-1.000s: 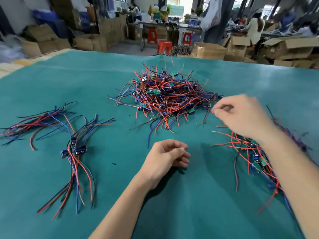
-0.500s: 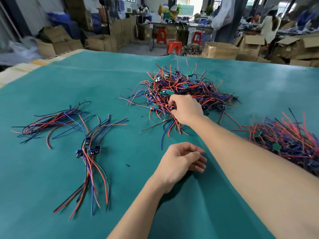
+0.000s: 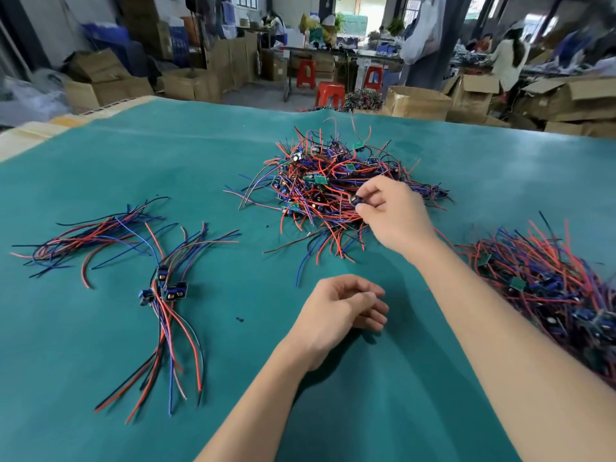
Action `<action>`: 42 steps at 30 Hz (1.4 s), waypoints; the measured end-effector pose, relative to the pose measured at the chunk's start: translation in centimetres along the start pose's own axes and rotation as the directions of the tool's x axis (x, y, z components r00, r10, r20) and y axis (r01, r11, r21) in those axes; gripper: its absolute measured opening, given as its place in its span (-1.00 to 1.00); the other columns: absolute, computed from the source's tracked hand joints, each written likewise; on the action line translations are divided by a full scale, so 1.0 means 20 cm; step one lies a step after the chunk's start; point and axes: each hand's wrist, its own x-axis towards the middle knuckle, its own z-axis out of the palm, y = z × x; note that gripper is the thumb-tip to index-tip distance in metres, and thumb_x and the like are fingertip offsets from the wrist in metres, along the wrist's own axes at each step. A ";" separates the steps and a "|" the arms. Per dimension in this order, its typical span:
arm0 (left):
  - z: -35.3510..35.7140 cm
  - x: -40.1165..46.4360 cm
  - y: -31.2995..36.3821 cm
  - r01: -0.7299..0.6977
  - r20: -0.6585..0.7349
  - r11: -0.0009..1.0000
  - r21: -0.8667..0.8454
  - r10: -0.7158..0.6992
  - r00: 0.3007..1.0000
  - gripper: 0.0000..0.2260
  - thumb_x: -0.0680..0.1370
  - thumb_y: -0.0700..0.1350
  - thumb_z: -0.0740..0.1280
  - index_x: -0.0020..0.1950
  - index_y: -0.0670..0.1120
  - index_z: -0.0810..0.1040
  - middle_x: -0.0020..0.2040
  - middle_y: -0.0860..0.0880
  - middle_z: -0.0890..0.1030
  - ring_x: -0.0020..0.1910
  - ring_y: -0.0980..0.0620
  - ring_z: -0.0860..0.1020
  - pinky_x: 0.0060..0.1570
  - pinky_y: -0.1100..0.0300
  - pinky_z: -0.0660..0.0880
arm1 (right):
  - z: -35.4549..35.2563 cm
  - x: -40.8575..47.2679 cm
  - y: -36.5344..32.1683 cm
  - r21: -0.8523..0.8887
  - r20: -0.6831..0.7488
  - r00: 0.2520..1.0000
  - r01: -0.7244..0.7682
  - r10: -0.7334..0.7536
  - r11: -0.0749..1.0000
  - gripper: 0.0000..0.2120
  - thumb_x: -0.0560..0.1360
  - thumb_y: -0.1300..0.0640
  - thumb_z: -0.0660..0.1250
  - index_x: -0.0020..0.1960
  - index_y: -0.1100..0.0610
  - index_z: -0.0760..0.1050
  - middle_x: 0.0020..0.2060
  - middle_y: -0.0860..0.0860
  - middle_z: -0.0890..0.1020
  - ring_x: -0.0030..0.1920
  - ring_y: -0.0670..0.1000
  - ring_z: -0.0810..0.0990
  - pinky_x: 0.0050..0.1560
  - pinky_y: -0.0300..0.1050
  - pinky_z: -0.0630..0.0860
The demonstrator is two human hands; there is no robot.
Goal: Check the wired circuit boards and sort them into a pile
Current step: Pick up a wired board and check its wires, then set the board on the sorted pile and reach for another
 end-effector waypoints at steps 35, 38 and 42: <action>-0.03 0.03 -0.02 0.007 -0.095 0.965 -0.262 -0.033 0.995 -0.79 0.61 -0.29 0.30 0.15 -0.41 0.57 -0.02 -0.28 0.63 -0.15 -0.03 0.64 -0.08 0.26 0.61 | -0.02 -0.60 0.12 0.737 0.041 0.977 -0.171 0.210 0.654 -0.81 0.46 0.41 0.47 -0.16 0.14 0.70 -0.27 0.00 0.74 -0.31 -0.13 0.66 -0.32 -0.32 0.52; -0.03 0.03 -0.01 0.003 -0.150 0.958 -0.286 -0.048 0.987 -0.81 0.64 -0.27 0.27 0.11 -0.40 0.57 -0.07 -0.26 0.62 -0.19 -0.01 0.64 -0.06 0.24 0.62 | -0.03 -0.60 0.12 0.720 0.029 0.985 -0.138 0.170 0.680 -0.84 0.45 0.38 0.50 -0.17 0.13 0.72 -0.28 0.02 0.74 -0.30 -0.10 0.68 -0.26 -0.33 0.53; -0.04 0.03 0.01 0.016 -0.155 0.948 -0.319 -0.069 0.985 -0.85 0.66 -0.25 0.22 0.09 -0.28 0.57 -0.14 -0.15 0.68 -0.23 0.04 0.65 -0.15 0.22 0.63 | -0.07 -0.62 0.12 0.551 0.264 0.964 -0.140 -0.012 0.823 -0.81 0.35 0.25 0.55 -0.11 0.01 0.76 -0.18 -0.01 0.76 -0.16 -0.01 0.72 -0.08 -0.18 0.61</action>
